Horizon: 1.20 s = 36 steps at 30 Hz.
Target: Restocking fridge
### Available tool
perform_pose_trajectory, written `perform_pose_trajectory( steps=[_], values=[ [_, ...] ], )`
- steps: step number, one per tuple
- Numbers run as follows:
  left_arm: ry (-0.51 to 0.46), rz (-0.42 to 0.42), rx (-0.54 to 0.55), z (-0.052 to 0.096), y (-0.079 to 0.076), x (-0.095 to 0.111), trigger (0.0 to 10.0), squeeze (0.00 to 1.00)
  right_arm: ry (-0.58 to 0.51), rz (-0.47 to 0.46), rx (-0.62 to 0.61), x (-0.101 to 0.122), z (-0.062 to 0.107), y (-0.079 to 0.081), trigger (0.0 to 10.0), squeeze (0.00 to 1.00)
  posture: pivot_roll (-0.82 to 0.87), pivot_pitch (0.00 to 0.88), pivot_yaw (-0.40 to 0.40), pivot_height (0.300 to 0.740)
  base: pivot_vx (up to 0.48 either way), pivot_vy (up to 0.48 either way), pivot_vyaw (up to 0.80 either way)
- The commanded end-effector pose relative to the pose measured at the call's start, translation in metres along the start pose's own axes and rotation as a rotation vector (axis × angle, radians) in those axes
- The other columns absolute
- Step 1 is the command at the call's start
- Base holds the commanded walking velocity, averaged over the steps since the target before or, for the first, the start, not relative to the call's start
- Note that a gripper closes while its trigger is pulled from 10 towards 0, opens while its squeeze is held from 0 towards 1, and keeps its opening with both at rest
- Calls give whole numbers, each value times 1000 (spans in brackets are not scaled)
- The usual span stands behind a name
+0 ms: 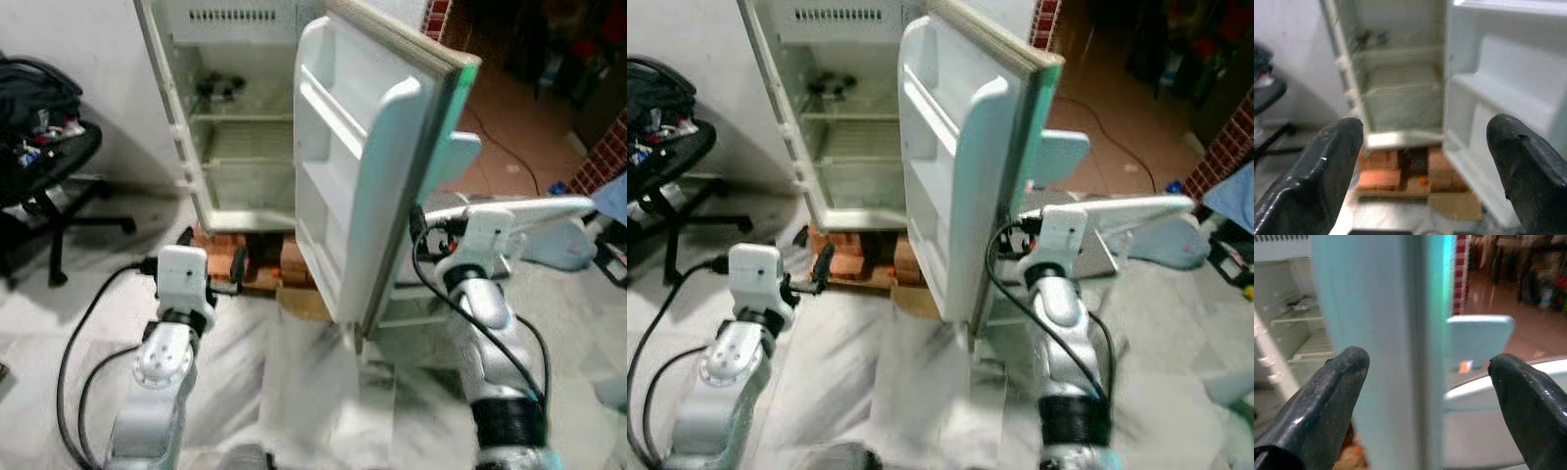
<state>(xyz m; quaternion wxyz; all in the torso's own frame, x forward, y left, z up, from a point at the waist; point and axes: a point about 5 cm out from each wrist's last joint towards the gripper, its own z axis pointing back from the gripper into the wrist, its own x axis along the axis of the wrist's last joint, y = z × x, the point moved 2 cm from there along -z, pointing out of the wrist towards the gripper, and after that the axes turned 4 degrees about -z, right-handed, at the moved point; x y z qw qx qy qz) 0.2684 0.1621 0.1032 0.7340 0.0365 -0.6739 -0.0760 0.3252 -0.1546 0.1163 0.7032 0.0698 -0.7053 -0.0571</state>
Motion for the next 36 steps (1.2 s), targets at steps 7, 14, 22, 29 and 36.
perform_pose_trajectory(
  steps=[7,14,22,29,36],
  values=[
    [10,-10,10,1,-1,1,10000,0,-6,13,-22,4,-3,-7,10000,0,109,58,-22,740,0,0,0],
    [18,-8,12,2,-3,1,10000,0,-5,28,-63,8,-12,-16,10000,0,111,62,-22,740,0,0,0],
    [28,-20,52,3,2,2,10000,0,-88,40,-48,40,-53,-1,10000,0,148,72,-34,740,0,0,0],
    [50,-34,90,13,10,0,10000,0,-93,96,-157,59,-79,-3,10000,0,190,74,-57,740,0,0,0],
    [55,-30,94,18,11,-1,10000,0,-168,-250,190,85,-88,52,10000,0,196,71,-58,740,0,0,0]
  ],
)
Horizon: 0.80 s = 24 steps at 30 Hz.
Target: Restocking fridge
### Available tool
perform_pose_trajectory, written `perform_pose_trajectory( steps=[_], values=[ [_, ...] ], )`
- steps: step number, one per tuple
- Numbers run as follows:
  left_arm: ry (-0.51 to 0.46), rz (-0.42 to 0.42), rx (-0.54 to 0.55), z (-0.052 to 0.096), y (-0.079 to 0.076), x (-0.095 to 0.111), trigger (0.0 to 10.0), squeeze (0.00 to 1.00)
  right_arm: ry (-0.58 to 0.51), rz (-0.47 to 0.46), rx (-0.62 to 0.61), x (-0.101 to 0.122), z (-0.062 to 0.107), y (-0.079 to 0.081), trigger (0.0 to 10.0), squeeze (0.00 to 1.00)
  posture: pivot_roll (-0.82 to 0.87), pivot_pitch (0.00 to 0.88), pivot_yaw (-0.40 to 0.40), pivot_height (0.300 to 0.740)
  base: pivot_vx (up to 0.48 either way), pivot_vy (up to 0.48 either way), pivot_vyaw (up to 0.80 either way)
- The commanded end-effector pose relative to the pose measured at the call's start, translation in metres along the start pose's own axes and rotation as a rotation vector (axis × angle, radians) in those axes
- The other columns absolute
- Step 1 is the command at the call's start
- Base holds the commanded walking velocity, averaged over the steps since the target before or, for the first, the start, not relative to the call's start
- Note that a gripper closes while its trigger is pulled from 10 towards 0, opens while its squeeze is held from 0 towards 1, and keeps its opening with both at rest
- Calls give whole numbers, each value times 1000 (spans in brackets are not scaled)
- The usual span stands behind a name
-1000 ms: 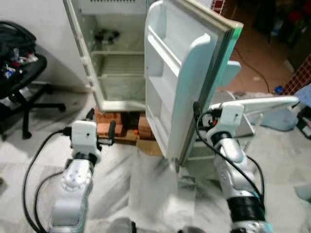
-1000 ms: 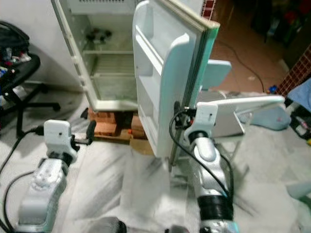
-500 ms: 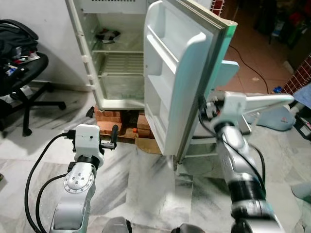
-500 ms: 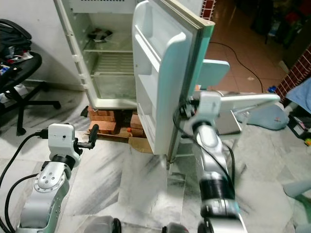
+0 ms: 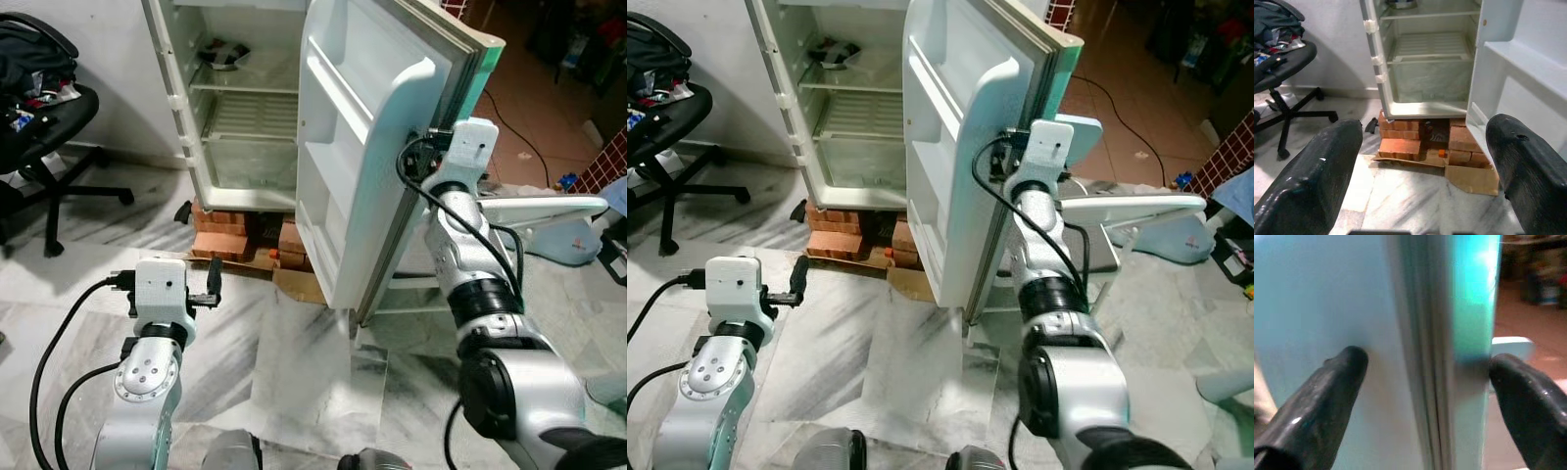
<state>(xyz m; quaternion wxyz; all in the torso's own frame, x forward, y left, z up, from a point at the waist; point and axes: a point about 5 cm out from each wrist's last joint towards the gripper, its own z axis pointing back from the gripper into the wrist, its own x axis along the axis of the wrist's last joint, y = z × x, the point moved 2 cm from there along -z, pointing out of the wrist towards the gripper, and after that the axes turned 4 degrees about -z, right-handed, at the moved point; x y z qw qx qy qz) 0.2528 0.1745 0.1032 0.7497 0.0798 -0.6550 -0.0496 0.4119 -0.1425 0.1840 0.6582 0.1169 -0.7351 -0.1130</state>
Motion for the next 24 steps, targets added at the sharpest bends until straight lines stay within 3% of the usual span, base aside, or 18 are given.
perform_pose_trajectory(
  steps=[1,2,5,7,8,13,14,16,17,19,24],
  values=[
    [-4,-11,-4,2,-1,3,10000,0,-44,-178,252,17,-1,41,10000,0,195,71,-57,740,0,0,0],
    [-5,-11,-11,2,-2,3,10000,0,-33,-342,423,23,6,60,10000,0,191,70,-55,740,0,0,0],
    [-4,-14,-16,2,-3,3,10000,0,-25,-461,625,30,22,71,10000,0,187,70,-54,740,0,0,0],
    [-7,-13,-19,1,-4,4,10000,0,-11,-349,585,19,25,57,10000,0,178,70,-51,740,0,0,0],
    [-9,-10,-21,0,-5,4,10000,0,-2,-222,481,6,22,40,10000,0,173,71,-48,740,0,0,0],
    [-11,-7,-21,-1,-5,5,10000,0,21,-122,385,-11,27,16,10000,0,169,70,-43,740,0,0,0],
    [-8,-3,-20,-2,-4,5,10000,0,39,-43,336,-21,35,4,10000,0,168,69,-42,740,0,0,0],
    [-9,-31,-24,-4,-3,5,10000,0,70,-1,288,-30,46,-7,10000,0,170,64,-36,740,0,0,0],
    [-24,-84,-40,-4,-4,6,10000,0,96,42,288,-36,51,-9,10000,0,168,63,-34,740,0,0,0],
    [-41,-97,-60,-5,-7,8,10000,0,134,128,294,-51,65,-9,10000,0,165,60,-34,740,0,480,0],
    [-43,-91,-60,-7,-8,9,10000,0,149,96,250,-65,78,-8,10000,0,161,52,-38,740,0,480,0]
  ],
)
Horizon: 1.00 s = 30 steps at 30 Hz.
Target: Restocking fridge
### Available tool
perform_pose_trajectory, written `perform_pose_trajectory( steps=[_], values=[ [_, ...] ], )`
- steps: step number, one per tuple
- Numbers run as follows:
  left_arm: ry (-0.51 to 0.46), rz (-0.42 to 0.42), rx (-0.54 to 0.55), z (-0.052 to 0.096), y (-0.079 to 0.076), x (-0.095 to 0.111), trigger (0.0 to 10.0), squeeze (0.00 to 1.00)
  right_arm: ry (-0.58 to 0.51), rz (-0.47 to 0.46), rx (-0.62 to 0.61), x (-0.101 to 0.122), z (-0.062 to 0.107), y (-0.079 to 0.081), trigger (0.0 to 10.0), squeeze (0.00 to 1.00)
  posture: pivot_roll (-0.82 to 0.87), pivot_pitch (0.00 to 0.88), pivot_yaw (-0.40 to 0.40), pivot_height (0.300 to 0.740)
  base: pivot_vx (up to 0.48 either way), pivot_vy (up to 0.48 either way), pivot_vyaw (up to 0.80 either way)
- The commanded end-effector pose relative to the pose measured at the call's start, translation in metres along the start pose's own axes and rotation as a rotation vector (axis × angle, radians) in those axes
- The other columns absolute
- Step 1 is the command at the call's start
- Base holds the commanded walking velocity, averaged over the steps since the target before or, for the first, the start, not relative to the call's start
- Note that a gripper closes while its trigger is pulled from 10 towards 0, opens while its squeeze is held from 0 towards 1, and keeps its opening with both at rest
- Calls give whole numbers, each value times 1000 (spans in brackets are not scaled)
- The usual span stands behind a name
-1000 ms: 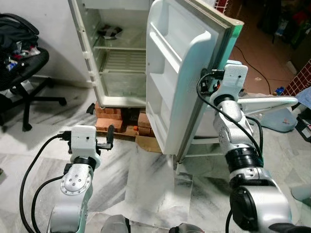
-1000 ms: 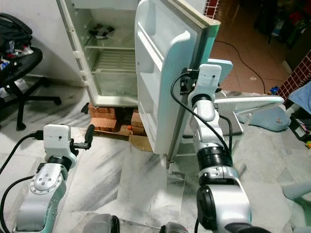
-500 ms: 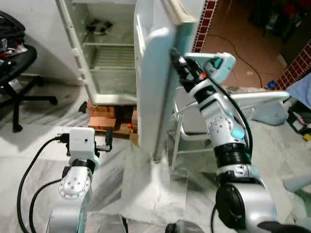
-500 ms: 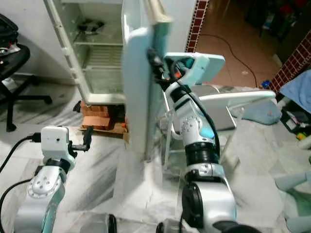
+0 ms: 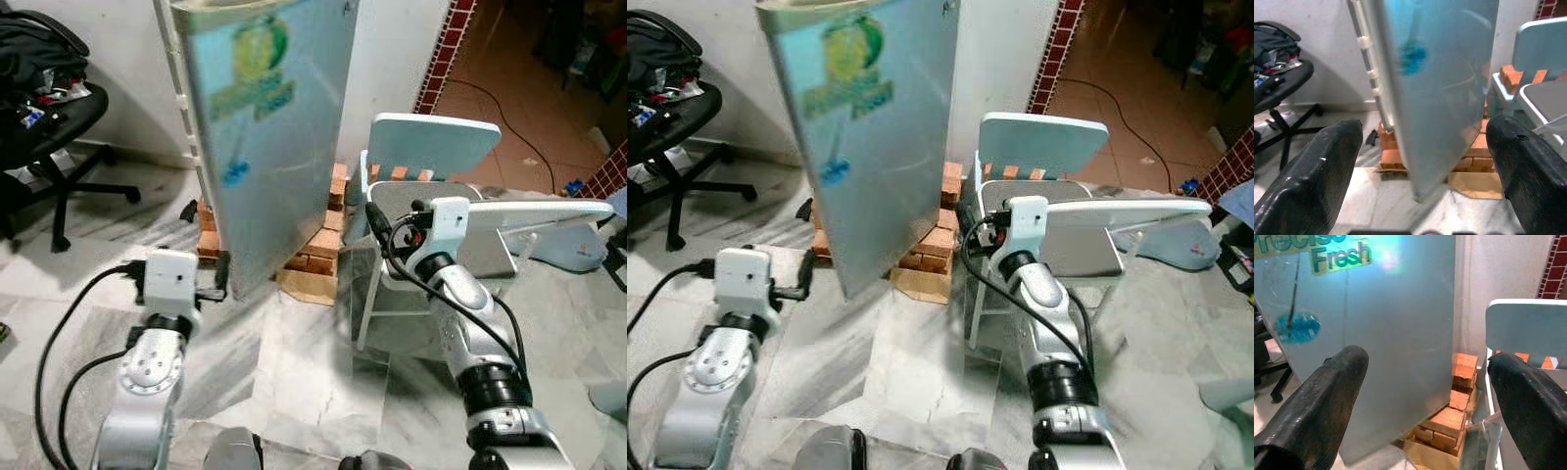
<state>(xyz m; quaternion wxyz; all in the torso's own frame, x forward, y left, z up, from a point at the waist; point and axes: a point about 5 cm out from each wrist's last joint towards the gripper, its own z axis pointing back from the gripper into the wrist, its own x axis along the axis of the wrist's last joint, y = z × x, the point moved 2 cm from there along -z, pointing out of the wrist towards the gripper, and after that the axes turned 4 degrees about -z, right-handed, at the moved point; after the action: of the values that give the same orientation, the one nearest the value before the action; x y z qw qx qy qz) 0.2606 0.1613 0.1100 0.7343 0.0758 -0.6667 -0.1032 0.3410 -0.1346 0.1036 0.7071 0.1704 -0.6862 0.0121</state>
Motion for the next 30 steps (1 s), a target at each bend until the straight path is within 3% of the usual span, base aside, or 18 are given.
perform_pose_trajectory(
  steps=[1,3,8,12,15,20,27,30],
  values=[
    [-22,-95,33,-1,7,-1,10000,0,-24,12,-9,1,2,11,10000,0,158,45,-39,740,0,480,0],
    [-42,-145,44,-2,9,-1,10000,0,-21,4,-23,-2,5,13,10000,0,157,44,-40,740,0,480,0],
    [3,-66,7,-5,7,-11,10000,0,-39,31,-72,-2,11,7,10000,0,149,27,-40,740,0,480,0],
    [-18,-49,-16,-12,17,-4,10000,0,-42,49,-98,-1,12,3,10000,0,147,1,-27,740,0,480,0],
    [-32,10,-3,-19,30,2,10000,0,-60,70,-111,6,6,3,10000,0,129,0,-8,740,0,480,0],
    [-100,-79,-4,-33,47,24,10000,0,-105,95,-141,23,4,-9,10000,0,129,2,11,740,0,480,0],
    [-111,-104,-6,-31,43,25,10000,0,-29,77,-174,13,10,-14,10000,0,126,0,5,740,0,480,0],
    [-115,-73,-14,-33,36,24,10000,0,-19,90,-120,11,15,-9,10000,0,125,0,2,740,0,480,0]
  ],
)
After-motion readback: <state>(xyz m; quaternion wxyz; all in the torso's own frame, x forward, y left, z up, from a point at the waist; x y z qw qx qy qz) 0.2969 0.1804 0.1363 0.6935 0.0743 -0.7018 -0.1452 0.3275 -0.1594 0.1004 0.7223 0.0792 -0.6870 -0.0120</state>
